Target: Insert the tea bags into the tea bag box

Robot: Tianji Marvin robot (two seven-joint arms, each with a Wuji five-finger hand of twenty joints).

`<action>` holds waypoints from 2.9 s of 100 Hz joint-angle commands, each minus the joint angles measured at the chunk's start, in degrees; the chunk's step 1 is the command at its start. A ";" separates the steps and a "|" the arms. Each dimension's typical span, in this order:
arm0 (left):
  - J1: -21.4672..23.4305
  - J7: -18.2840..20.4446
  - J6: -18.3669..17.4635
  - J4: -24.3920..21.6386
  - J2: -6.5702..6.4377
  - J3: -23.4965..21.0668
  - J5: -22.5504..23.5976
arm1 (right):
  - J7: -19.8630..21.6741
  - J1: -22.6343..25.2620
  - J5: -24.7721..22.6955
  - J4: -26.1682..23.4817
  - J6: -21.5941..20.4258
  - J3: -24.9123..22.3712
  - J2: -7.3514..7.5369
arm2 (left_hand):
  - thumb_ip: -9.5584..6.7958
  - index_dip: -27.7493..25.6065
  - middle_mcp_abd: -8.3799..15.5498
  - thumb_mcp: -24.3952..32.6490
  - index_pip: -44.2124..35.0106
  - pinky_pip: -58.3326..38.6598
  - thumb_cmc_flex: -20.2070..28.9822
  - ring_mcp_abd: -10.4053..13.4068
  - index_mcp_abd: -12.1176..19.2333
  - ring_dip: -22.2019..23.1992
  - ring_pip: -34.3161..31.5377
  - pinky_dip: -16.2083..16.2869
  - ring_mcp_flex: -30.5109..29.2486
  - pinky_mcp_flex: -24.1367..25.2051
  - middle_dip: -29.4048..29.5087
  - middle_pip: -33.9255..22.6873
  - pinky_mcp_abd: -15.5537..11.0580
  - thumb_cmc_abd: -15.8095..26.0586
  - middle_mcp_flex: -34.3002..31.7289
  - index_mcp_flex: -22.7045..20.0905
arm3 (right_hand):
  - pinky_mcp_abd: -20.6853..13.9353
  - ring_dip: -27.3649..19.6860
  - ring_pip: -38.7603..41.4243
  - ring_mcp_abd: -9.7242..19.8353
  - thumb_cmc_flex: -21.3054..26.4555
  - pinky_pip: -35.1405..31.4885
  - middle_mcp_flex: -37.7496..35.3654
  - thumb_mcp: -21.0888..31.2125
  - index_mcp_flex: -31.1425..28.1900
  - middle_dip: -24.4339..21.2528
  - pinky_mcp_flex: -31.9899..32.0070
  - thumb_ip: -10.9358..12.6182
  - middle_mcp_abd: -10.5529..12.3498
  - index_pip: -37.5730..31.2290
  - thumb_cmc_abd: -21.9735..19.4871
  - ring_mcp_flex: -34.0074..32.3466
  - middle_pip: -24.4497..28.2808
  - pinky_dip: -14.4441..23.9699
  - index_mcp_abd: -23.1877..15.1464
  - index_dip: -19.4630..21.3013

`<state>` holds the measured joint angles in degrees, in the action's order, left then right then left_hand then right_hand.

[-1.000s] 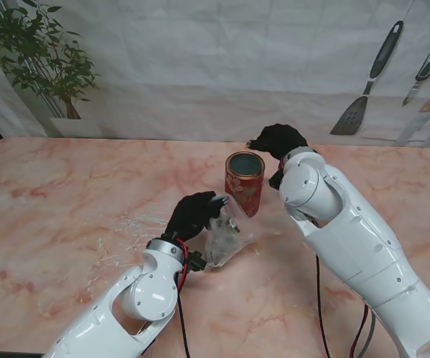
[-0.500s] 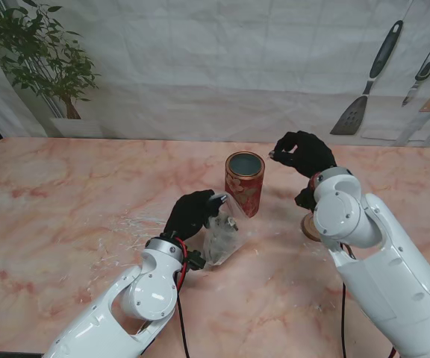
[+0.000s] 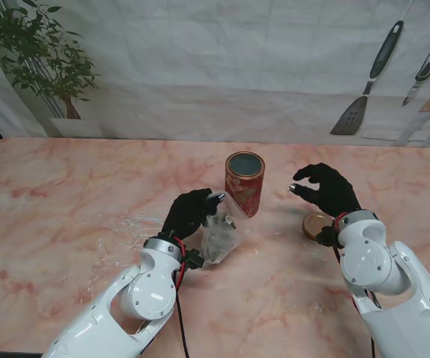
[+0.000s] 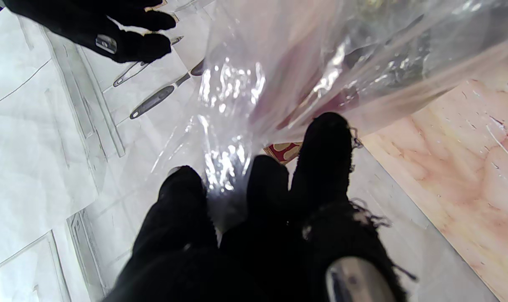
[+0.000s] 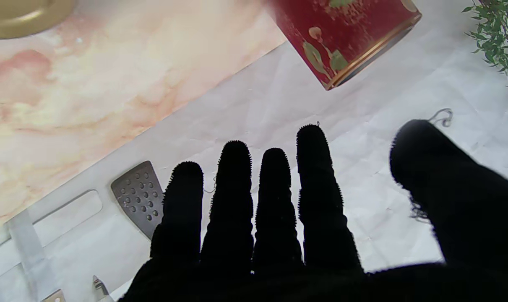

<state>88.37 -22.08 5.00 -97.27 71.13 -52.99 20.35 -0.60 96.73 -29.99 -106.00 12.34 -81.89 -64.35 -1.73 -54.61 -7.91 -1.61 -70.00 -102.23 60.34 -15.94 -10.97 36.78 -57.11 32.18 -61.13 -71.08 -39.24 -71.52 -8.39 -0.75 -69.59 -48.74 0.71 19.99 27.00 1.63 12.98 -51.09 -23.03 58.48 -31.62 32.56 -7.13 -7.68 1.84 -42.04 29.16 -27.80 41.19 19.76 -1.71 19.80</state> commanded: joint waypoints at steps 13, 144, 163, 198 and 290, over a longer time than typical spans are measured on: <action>0.09 0.27 -0.03 -0.61 0.19 -0.19 -0.15 | -4.23 5.27 -0.10 1.04 -3.66 -0.95 -0.80 | -0.11 -1.56 5.47 0.56 -6.41 -17.75 1.63 -1.50 -4.90 0.08 -28.95 -0.59 -11.57 7.31 0.65 2.35 -6.37 2.32 1.42 -3.20 | -3.63 -1.16 -1.80 1.95 1.60 3.07 1.79 -0.70 2.27 -1.15 1.08 0.50 0.18 1.06 5.36 1.61 -1.24 -1.43 0.24 0.24; 1.57 0.47 6.51 -3.97 -0.67 -3.60 4.90 | -19.85 15.98 9.08 6.81 -15.27 -1.85 -4.54 | -0.21 -1.46 5.76 0.53 -5.94 -17.75 1.22 -1.18 -4.54 -0.18 -27.45 -2.47 -11.54 7.57 0.58 3.02 -6.06 2.50 2.29 -2.67 | -3.77 -2.84 -6.53 2.28 5.49 7.17 1.35 -0.34 0.63 -3.30 0.71 -0.03 -0.20 5.38 7.03 2.59 -6.73 -1.02 0.00 1.38; 1.68 1.83 9.45 -4.88 -1.17 -6.07 6.09 | -19.37 15.57 9.44 7.06 -15.39 -1.34 -4.45 | -0.25 -1.43 5.86 0.53 -5.80 -17.75 1.18 -1.07 -4.50 -0.18 -27.23 -2.94 -11.55 7.62 0.57 3.16 -6.04 2.49 2.56 -2.47 | -3.79 -2.89 -6.79 2.30 5.43 7.51 1.41 -0.56 0.50 -3.36 0.75 0.06 -0.15 5.70 6.63 2.84 -7.02 -0.73 -0.05 1.44; 2.75 2.89 16.88 -6.96 -1.57 -11.22 8.62 | -18.79 14.69 10.03 7.91 -15.53 -0.39 -4.40 | -0.31 -1.31 5.75 0.48 -5.31 -16.94 0.94 -0.77 -4.38 -0.22 -26.45 -4.19 -11.57 7.80 0.40 3.46 -5.98 2.54 3.44 -1.90 | -3.70 -2.79 -6.68 2.29 5.42 7.90 1.07 -0.94 -0.10 -3.29 0.41 0.29 -0.21 5.82 6.19 2.50 -7.07 0.02 -0.19 1.82; 0.15 2.93 29.17 -0.59 -2.00 -19.54 15.66 | -14.64 14.23 11.26 7.76 -15.75 0.06 -3.60 | 0.19 0.06 5.40 0.22 -2.77 -14.27 -0.17 -0.58 -2.80 -0.01 -21.26 -6.88 -11.39 8.28 -0.44 5.72 -4.92 3.21 6.86 0.58 | -3.59 -2.91 -7.46 2.39 4.76 8.86 2.19 -2.11 0.49 -3.41 0.96 0.60 -0.33 6.76 4.62 3.74 -7.83 0.81 -0.24 1.92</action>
<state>89.73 -19.38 33.53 -98.62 69.37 -72.33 36.46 -16.14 110.93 -18.67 -98.23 -2.89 -82.15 -67.97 -1.53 -54.56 -7.92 -1.71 -70.01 -102.24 60.18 -15.81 -10.28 36.78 -57.10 26.26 -61.13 -71.02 -39.24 -68.65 -8.46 -0.71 -65.79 -47.83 -0.59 17.60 20.48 1.87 17.99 -43.94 -22.43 57.20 -31.15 29.74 -6.85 -7.68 1.16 -35.91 34.84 -25.00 34.02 19.75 -1.56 21.20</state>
